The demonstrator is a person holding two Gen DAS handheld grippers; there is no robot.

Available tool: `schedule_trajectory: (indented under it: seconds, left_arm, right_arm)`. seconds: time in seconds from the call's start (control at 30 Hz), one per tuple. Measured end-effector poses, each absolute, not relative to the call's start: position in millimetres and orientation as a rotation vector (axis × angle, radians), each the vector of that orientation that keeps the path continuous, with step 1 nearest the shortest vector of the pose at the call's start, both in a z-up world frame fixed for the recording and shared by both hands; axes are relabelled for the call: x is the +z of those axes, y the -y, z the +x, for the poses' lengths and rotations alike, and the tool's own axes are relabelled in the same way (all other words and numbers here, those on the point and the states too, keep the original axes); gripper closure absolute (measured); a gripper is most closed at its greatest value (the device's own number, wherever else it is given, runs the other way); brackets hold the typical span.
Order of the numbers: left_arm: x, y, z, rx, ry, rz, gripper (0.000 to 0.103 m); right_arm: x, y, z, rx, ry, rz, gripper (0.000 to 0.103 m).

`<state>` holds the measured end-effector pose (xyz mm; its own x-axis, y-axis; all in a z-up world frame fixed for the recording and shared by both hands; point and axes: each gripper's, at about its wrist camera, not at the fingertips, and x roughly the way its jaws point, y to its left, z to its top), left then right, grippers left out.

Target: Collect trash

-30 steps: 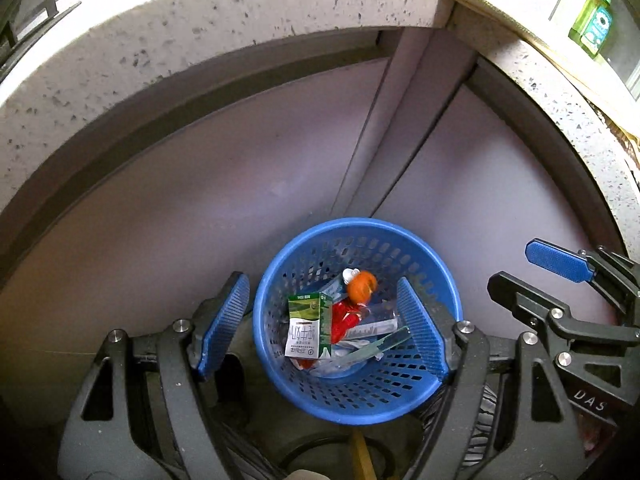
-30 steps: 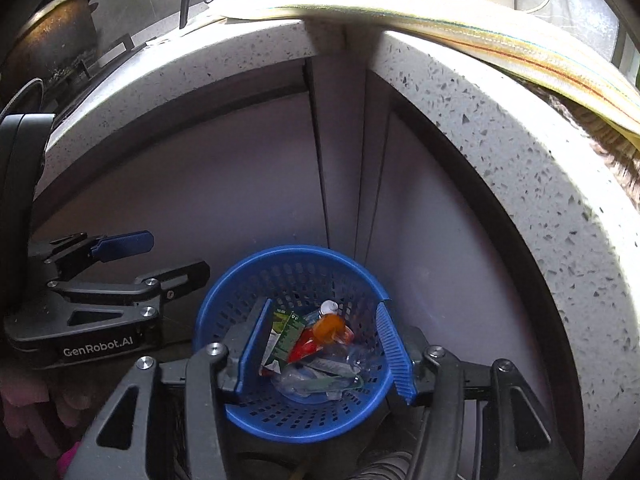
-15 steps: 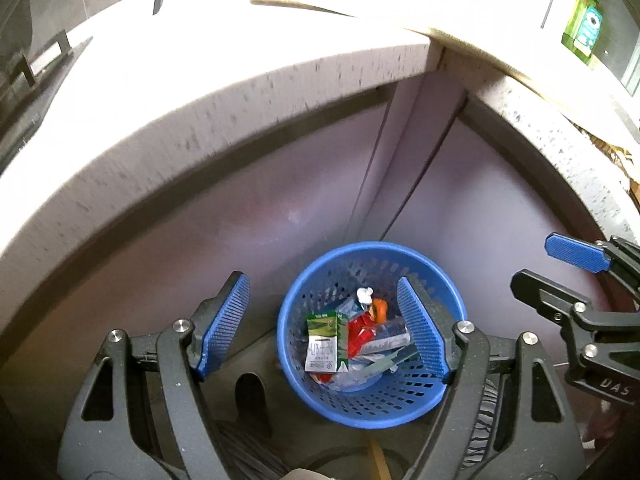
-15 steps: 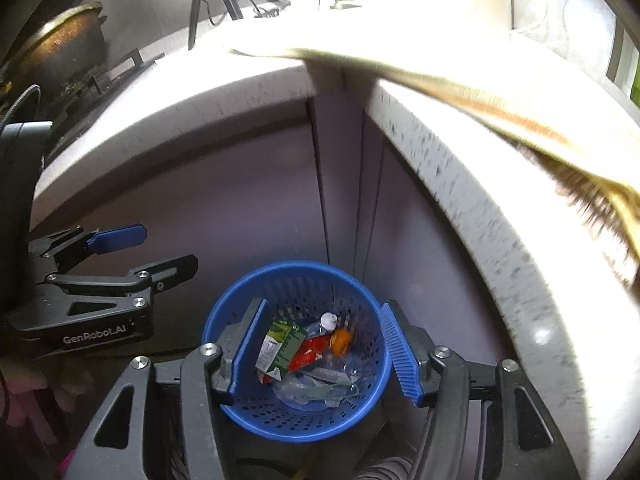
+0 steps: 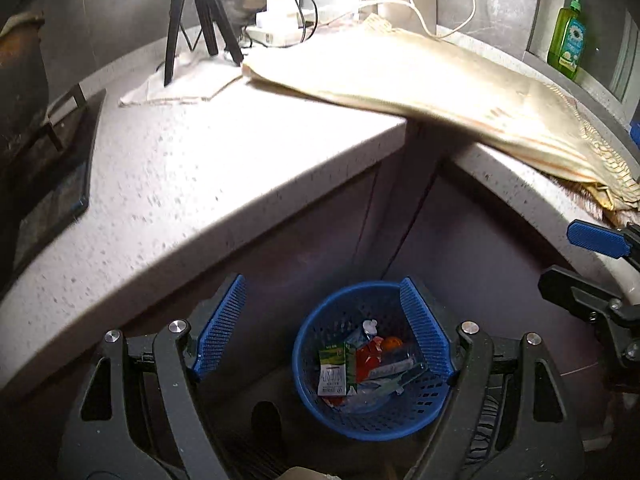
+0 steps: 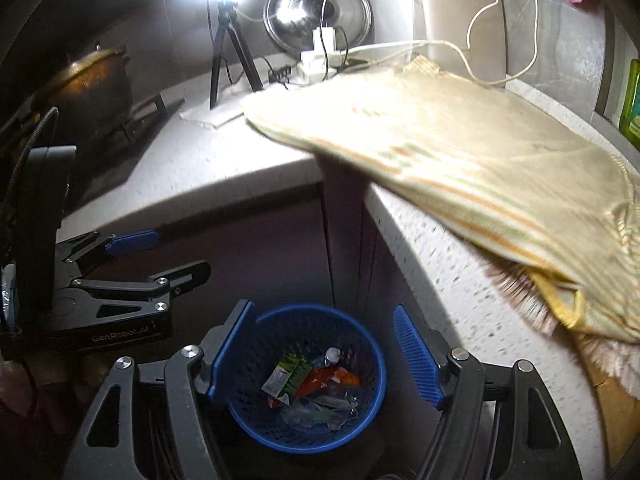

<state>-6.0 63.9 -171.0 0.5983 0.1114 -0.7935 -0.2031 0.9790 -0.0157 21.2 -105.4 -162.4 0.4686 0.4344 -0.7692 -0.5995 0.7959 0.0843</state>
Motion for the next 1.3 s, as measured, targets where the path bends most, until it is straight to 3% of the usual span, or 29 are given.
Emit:
schedule_trajectory:
  seconds: [0.73,0.87,1.13,1.3]
  left_arm:
    - [-87.5,-39.6,14.6,0.132,-0.731,-0.058,0.014]
    - [-66.4,-31.5,22.8,0.115,-0.68,-0.051,0.005]
    - [-28.6,-16.0,34.0,0.1,-0.611,-0.069,0.001]
    - [-16.1,-9.3,38.2,0.078,-0.592,-0.094,0.001]
  right_arm:
    - [-77.1,141.5,38.8,0.625,-0.699,-0.132,0.016]
    - [-58.3,154.2,48.2,0.603,-0.663,-0.092,0.013]
    - [-24.8,180.6,60.7,0.546,-0.578,-0.009,0.0]
    - [-9.7,190.7,67.8,0.518,-0.555,0.02,0.0]
